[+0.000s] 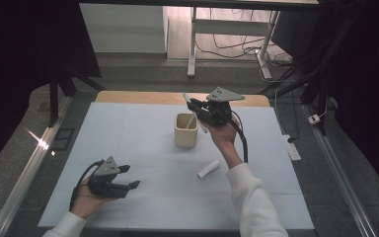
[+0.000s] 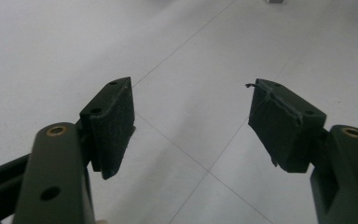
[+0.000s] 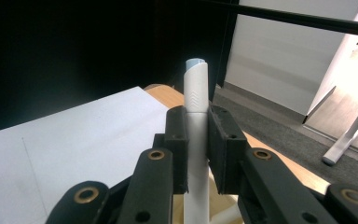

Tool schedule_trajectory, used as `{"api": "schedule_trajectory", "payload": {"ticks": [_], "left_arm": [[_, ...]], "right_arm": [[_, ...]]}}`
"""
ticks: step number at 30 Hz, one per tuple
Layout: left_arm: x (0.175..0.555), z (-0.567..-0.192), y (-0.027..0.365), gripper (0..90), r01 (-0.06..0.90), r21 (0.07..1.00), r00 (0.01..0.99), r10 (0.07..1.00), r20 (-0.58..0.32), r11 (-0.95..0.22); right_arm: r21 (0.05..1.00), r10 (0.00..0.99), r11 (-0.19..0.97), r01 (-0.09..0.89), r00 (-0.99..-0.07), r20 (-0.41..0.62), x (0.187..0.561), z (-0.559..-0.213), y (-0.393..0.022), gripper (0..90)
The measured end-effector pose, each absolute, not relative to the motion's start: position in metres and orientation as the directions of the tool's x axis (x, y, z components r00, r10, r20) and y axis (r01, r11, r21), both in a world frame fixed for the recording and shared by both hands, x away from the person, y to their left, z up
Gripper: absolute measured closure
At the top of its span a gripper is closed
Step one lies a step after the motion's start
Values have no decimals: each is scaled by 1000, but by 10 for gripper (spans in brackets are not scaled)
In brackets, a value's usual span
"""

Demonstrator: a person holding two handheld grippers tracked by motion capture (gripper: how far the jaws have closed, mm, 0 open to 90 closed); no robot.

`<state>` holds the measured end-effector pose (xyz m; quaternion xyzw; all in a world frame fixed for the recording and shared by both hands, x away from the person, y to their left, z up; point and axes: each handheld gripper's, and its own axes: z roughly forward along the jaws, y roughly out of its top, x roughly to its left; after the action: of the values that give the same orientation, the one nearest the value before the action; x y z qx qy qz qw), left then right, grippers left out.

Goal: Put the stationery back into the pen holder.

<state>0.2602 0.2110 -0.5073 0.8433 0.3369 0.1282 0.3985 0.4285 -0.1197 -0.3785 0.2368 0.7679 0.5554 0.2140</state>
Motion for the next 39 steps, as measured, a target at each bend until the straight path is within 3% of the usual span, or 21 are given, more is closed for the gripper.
{"api": "schedule_trajectory", "payload": {"ticks": [17, 27, 39], "left_arm": [[260, -509, 210, 310, 468, 755, 743, 667, -54, -460], [261, -509, 210, 310, 467, 756, 743, 667, -53, -459], [261, -510, 210, 310, 468, 755, 742, 668, -54, -459]], "right_arm": [[948, 609, 297, 116, -788, -95, 438, -382, -102, 781], [964, 614, 225, 142, -788, -28, 448, -384, -102, 781], [963, 622, 231, 138, -782, -37, 461, -386, -88, 781]]}}
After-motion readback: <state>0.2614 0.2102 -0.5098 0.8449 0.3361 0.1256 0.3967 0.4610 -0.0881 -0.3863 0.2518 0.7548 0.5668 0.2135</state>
